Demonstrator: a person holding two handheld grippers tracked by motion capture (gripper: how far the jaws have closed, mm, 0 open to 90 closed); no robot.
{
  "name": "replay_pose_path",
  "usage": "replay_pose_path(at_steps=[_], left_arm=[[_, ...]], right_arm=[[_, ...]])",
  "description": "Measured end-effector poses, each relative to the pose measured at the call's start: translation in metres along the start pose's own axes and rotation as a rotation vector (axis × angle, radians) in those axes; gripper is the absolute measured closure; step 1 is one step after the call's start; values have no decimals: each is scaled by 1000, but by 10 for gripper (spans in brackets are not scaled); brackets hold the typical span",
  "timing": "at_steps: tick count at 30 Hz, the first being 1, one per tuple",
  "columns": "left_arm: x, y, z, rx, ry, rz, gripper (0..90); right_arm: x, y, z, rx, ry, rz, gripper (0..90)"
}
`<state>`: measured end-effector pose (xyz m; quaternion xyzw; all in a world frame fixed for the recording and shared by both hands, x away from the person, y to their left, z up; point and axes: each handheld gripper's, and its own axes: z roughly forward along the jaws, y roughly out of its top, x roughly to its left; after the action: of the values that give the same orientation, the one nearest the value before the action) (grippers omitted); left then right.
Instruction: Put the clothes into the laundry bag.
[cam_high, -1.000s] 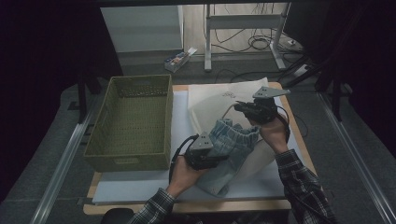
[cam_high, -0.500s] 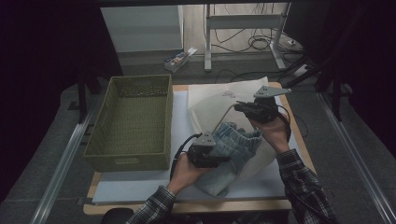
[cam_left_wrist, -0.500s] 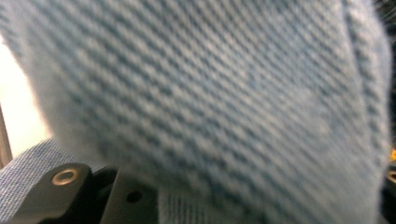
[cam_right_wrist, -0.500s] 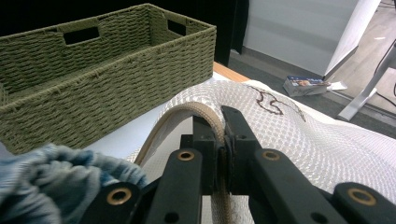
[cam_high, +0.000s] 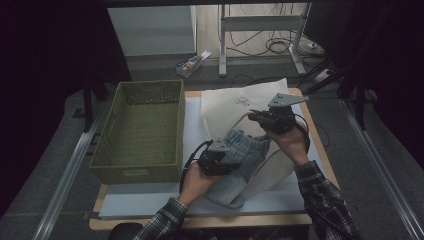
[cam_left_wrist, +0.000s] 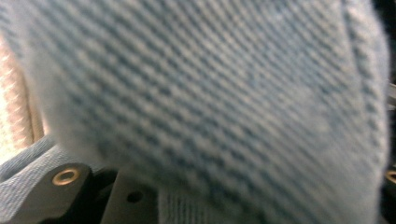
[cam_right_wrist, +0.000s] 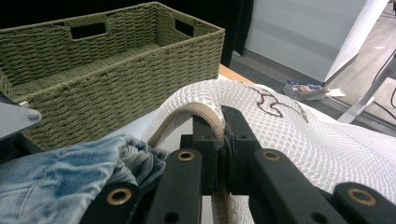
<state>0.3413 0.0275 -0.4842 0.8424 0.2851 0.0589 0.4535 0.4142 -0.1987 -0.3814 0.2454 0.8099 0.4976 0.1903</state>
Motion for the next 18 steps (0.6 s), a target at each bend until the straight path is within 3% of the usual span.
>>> replay_pose_path(at_steps=[5,10,18], left_arm=[[5,-1,1,18,25,-39,653],[3,1,3,43,50,-29,653],[5,2,1,53,124,-59,654]], right_arm=[[1,0,0,4,1,-3,840],[4,1,0,4,5,-9,839],[8,4,-1,13,7,-24,840]])
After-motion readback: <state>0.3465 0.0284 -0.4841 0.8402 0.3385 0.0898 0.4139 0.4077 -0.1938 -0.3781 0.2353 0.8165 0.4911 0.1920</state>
